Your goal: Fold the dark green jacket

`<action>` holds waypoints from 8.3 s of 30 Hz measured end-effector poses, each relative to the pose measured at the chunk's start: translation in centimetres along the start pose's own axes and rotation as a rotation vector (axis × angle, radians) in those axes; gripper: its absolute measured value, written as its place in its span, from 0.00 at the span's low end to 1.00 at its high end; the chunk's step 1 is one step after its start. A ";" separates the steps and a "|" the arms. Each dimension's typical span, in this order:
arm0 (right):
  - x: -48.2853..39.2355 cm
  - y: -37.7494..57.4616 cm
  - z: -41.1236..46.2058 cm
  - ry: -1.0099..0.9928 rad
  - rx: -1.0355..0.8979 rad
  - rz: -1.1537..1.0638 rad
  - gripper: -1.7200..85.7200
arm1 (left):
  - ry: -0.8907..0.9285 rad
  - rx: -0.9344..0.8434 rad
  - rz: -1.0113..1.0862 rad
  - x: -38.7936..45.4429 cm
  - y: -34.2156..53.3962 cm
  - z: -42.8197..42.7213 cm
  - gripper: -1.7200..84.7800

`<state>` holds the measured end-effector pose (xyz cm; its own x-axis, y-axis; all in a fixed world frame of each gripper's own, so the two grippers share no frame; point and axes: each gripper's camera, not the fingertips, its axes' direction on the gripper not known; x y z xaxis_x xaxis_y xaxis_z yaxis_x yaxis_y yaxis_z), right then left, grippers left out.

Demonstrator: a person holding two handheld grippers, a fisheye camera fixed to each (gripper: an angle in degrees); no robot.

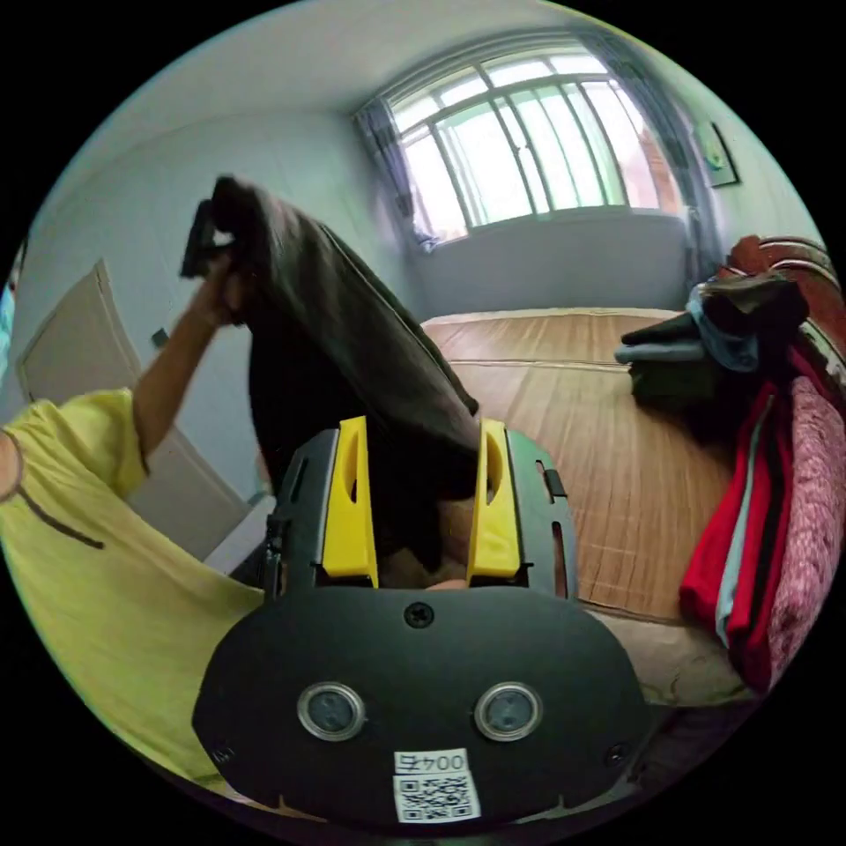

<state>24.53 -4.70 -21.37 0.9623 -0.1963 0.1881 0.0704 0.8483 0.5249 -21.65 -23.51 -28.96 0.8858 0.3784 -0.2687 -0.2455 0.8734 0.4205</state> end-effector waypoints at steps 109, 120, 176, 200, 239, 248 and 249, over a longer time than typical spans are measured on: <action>16.0 -1.8 62.9 0.260 -1.053 0.137 0.17 | -0.144 -0.768 -0.575 -21.7 36.4 50.9 0.20; 17.1 -2.9 67.5 0.261 -1.109 0.112 0.17 | -0.209 -0.753 -0.514 -17.8 34.6 52.3 0.13; 19.3 -3.7 71.4 0.233 -1.226 0.171 0.16 | -0.796 -0.626 -0.507 -36.7 45.4 33.8 0.04; 15.3 0.0 62.2 0.198 -1.071 0.146 0.16 | -0.045 -0.592 -0.494 -26.4 52.6 39.6 0.13; -3.7 9.1 51.8 0.285 -1.016 -0.164 0.08 | -0.226 -0.617 -0.500 -24.0 53.3 36.5 0.04; -2.1 8.8 49.2 0.166 -0.999 -0.142 0.07 | -0.304 -0.576 -0.563 -23.8 51.6 33.1 0.03; -1.3 8.1 48.2 0.135 -0.981 -0.114 0.07 | -0.298 -0.514 -0.559 -23.1 50.1 33.2 0.03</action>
<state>11.18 -21.31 22.65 0.9538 -0.2961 0.0512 0.2915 0.8708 -0.3958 -41.32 1.36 27.05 0.9808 -0.1888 -0.0486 0.1776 0.9680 -0.1771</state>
